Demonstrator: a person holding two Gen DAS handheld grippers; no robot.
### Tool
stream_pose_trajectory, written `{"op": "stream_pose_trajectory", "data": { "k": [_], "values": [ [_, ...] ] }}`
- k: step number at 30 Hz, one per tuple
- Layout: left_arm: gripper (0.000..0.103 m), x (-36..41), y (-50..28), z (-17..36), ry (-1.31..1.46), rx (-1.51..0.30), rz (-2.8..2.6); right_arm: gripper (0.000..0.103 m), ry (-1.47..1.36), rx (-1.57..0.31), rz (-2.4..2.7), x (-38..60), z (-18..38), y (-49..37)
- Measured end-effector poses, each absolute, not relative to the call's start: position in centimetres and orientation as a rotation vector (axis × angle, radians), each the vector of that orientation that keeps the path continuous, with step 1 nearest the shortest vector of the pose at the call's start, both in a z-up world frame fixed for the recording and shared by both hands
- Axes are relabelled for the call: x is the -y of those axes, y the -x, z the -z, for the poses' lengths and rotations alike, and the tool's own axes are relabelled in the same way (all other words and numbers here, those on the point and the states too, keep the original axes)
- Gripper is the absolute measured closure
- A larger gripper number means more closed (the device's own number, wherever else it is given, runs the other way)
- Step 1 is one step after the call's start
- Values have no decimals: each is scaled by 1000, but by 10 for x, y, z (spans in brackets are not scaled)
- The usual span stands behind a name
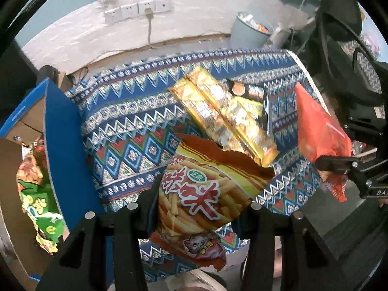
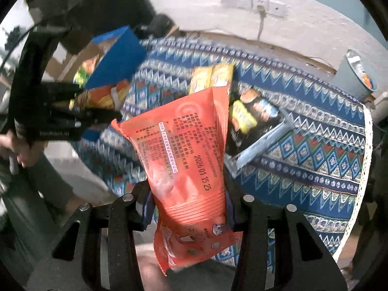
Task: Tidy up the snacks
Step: 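Lift both bags and carry them over the cardboard box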
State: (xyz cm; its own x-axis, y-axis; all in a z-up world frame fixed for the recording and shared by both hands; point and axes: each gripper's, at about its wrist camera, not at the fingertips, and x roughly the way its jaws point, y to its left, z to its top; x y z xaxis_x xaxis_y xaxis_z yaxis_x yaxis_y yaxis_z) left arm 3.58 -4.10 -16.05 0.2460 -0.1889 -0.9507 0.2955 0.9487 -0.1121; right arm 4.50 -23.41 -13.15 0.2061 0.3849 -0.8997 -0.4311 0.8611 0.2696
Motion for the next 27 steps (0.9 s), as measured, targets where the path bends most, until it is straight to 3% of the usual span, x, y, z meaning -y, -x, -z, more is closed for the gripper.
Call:
{"op": "stream_pose_trajectory", "data": {
  "k": [27],
  "values": [
    [55,-51,-42,78,49,-1054,158,57,11,-1020,-580,142,68,-92]
  ]
}}
